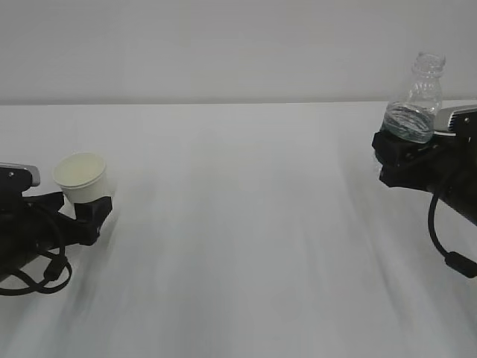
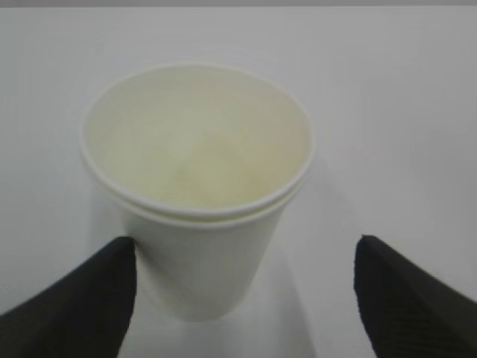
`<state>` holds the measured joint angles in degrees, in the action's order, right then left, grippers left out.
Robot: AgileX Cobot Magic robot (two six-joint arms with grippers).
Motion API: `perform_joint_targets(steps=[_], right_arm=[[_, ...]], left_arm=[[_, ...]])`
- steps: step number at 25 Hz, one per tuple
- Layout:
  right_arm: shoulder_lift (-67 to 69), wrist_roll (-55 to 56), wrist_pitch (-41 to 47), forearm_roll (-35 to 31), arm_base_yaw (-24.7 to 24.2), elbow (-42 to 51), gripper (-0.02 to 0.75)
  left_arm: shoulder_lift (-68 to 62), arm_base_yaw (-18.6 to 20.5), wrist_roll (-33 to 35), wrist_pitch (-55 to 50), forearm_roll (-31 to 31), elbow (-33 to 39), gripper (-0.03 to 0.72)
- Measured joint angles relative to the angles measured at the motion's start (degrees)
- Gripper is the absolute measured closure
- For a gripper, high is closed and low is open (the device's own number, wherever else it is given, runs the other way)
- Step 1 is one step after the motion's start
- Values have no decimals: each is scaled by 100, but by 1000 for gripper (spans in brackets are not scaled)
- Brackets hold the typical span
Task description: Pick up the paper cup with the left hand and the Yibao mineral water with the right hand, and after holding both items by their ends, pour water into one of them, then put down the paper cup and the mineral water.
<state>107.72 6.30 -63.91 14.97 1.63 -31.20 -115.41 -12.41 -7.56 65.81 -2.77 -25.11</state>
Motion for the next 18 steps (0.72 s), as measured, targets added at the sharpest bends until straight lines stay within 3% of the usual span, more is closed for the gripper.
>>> perform_joint_targets(steps=[18], right_arm=[[0, 0, 0, 0, 0, 0, 306]], left_arm=[[-264, 36, 7, 0, 65, -288, 53]])
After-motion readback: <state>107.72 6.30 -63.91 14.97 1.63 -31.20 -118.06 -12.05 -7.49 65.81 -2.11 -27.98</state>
